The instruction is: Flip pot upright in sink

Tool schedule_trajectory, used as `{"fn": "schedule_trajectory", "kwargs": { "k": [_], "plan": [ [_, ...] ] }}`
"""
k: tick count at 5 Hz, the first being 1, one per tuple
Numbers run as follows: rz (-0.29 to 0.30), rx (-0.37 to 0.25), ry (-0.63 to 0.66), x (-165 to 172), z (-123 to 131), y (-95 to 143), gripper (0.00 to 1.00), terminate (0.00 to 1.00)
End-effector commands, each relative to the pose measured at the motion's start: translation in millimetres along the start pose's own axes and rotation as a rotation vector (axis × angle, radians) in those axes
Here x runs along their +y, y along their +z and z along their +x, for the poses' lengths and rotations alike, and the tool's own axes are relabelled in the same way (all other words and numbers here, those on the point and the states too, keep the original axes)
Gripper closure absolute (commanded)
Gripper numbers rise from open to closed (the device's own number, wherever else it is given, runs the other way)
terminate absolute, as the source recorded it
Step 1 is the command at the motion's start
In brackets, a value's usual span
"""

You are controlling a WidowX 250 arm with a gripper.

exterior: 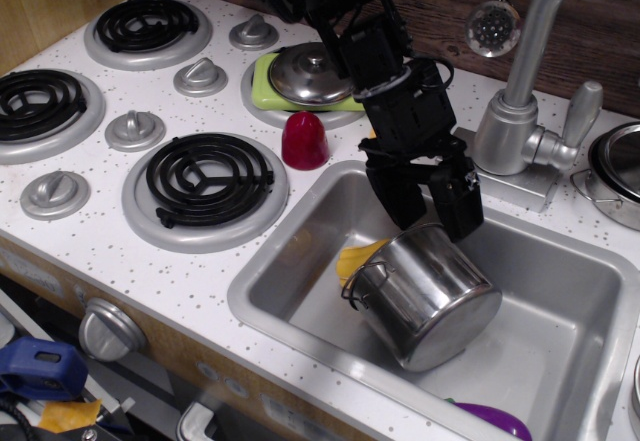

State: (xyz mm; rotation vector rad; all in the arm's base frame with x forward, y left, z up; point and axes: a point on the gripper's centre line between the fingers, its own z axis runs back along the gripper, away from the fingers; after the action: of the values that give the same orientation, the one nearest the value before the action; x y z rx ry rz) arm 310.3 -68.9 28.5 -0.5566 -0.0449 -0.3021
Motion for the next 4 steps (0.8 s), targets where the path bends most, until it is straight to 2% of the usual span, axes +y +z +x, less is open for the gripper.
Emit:
{"fn": "schedule_trajectory", "kwargs": {
  "k": [1, 2, 3, 4],
  "plan": [
    [-0.034, -0.07, 0.0, -5, 5, -2, 0.0, 0.0],
    [-0.059, -0.09, 0.012, -7, 5, -8, 0.0, 0.0],
    [-0.102, -0.136, 0.107, -16, 7, -16, 0.0, 0.0],
    [-0.091, -0.168, 0.167, -25, 10, -24, 0.0, 0.0]
  ]
}}
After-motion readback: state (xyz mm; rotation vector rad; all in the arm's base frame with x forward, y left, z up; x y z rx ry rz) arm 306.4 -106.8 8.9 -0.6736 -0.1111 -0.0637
